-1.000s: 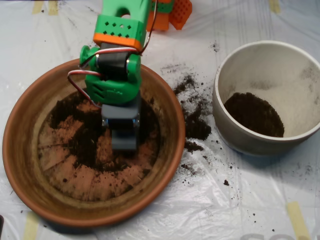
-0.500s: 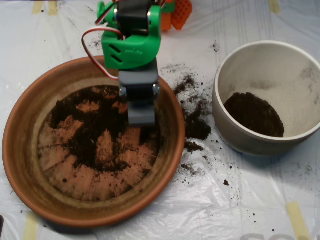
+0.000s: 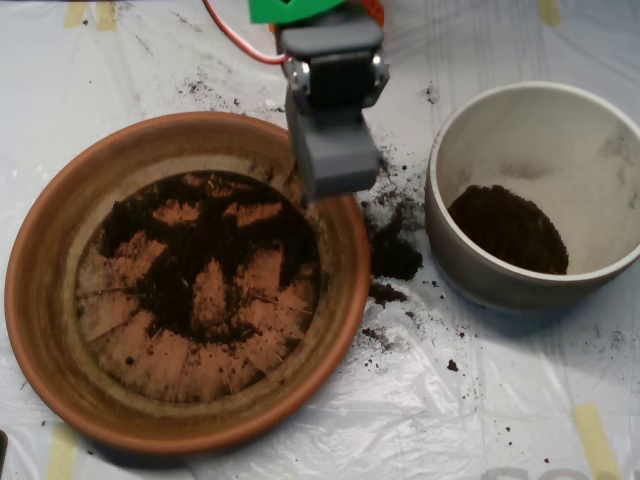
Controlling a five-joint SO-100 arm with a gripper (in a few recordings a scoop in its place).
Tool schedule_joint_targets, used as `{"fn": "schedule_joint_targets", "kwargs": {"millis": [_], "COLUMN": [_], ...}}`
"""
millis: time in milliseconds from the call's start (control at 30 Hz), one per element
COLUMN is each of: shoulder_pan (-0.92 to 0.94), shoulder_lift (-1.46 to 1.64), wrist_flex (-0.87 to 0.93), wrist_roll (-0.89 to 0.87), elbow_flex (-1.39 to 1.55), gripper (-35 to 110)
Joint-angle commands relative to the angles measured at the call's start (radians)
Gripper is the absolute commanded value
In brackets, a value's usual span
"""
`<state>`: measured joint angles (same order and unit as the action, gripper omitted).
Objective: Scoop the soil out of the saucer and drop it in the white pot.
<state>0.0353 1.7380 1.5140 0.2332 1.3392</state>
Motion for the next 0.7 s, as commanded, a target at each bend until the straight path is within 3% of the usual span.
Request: {"fn": "schedule_joint_targets", "kwargs": {"millis": [0,333,500,567,667], "shoulder_pan": [-0.077,-0.419,-0.477,-0.474,-0.459], "shoulder_lift": [0.081,0.025,-0.032,-0.063,-0.075], "wrist_flex": [0.066,0.066,0.041,0.040,0.025], "wrist_roll": [0.005,0.034,0.025,0.017,0.012], "elbow_flex": [-0.173,-0.184,-0.202,-0.212,-0.186], "gripper": [-1,-1,0,11,38]}}
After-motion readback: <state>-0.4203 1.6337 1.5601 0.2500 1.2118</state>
